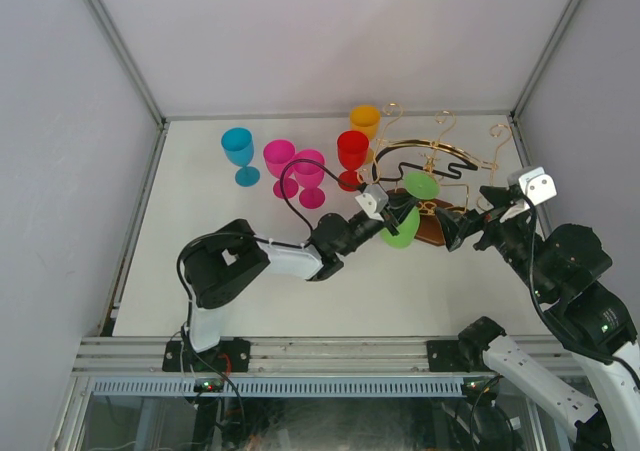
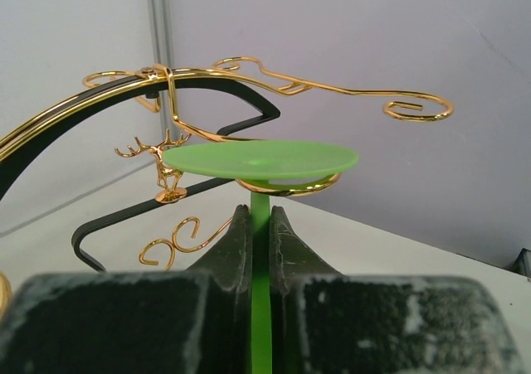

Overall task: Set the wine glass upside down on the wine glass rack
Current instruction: Turn the wine glass upside down at the wine rack.

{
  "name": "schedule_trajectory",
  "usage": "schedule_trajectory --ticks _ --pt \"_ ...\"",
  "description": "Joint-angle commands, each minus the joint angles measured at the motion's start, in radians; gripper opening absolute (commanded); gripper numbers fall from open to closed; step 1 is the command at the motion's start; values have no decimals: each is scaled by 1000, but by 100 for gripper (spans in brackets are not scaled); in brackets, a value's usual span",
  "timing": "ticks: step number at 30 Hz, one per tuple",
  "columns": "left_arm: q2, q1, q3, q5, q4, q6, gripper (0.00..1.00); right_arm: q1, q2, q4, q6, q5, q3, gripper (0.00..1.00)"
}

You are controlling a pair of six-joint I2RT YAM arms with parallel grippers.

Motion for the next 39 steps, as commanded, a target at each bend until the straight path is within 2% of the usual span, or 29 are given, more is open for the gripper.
schedule_trajectory --ticks 1,15,16,17,18,22,28,31,34,39 --pt "-32 0 40 -42 -59 8 9 -6 6 8 -18 2 5 100" --pt "-66 1 -15 -65 -59 -8 44 -6 6 -1 -22 4 5 100" --pt "-81 -1 -32 -75 -61 -14 56 -6 3 -2 -22 5 5 100" --pt "-98 -1 -52 -88 -62 -22 62 -6 1 -5 -22 5 5 100" --pt "-118 -2 -76 -102 -58 -32 65 -6 0 -9 -23 5 5 100" --pt "-226 -16 -194 -172 -66 -41 69 -6 -3 -21 -19 1 5 100" --pt "-396 -62 -357 -303 -169 -53 71 -6 -4 -29 -13 -20 5 100" --pt "-491 -93 -408 -370 -284 -80 71 -6 -4 -44 -9 -26 5 100" --pt "-589 -106 -429 -418 -473 -161 72 -6 -11 -63 -6 -36 6 100" --pt "-737 -105 -348 -473 -1028 -309 74 -6 -19 -99 0 -39 5 100"
